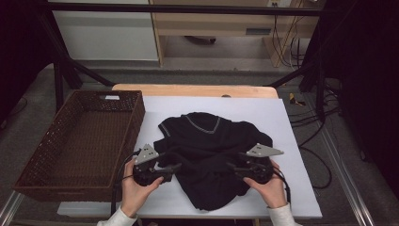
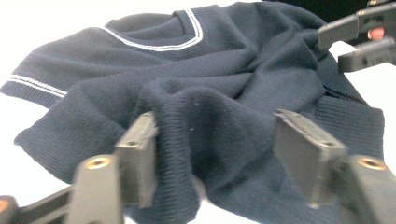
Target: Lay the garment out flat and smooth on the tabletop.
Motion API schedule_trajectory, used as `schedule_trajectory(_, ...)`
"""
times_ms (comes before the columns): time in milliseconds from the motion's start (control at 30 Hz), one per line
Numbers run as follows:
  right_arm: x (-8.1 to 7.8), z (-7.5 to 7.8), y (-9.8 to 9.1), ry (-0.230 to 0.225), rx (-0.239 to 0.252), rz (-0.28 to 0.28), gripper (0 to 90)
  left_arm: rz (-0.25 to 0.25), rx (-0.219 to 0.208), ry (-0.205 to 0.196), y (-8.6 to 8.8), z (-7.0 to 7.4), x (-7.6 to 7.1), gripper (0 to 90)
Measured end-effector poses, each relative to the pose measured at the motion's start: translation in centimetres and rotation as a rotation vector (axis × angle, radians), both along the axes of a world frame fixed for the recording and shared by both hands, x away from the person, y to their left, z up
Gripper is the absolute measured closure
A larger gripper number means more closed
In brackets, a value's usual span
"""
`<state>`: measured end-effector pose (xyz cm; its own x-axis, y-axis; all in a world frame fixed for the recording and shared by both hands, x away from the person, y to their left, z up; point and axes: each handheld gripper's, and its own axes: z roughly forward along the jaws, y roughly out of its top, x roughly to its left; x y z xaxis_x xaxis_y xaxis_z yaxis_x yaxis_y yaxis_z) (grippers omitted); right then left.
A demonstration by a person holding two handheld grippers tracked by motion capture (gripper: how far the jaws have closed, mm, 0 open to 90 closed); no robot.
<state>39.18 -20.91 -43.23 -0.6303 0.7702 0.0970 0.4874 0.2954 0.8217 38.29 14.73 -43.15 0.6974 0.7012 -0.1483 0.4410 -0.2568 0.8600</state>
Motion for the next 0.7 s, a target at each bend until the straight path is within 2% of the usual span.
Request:
schedule_trajectory(100,-0.2,-0.5,-2.8,0.003,-0.013,-0.071,35.1,0.000,0.025,-0.003,0.3,-0.7,-0.7,20.9)
schedule_trajectory(133,-0.2,-0.5,-2.8,0.003,-0.013,-0.071,35.1,0.000,0.025,-0.003,0.3,-0.7,-0.7,19.3)
schedule_trajectory(167,-0.1,-1.1,-4.2,0.016,-0.027,-0.105,34.0,0.014,0.034,-0.011,0.7,-0.8,-1.0,18.6)
schedule_trajectory(233,-0.1,-1.7,-5.2,0.033,-0.040,-0.130,33.9,0.025,0.030,-0.015,1.1,-0.5,-1.0,17.7)
schedule_trajectory(333,0.0,-2.1,-5.8,0.047,-0.043,-0.131,33.0,0.047,0.014,-0.039,1.8,0.5,-1.1,14.3)
schedule_trajectory(467,0.0,-2.3,-5.7,0.057,-0.049,-0.117,30.2,0.040,-0.019,-0.054,2.1,1.5,-1.7,13.3)
schedule_trajectory(500,0.1,-2.6,-5.4,0.068,-0.069,-0.110,28.6,0.030,-0.028,-0.046,2.0,1.6,-1.9,12.9)
schedule_trajectory(533,0.1,-2.6,-5.4,0.068,-0.069,-0.110,28.6,0.019,-0.026,-0.042,1.7,1.5,-2.1,12.9)
schedule_trajectory(567,0.3,-3.0,-5.3,0.079,-0.091,-0.111,27.9,-0.002,-0.008,-0.024,1.0,0.9,-2.3,13.0)
schedule_trajectory(700,0.4,-3.5,-5.2,0.096,-0.122,-0.115,30.2,-0.041,0.029,0.064,-0.8,-1.5,-2.1,15.0)
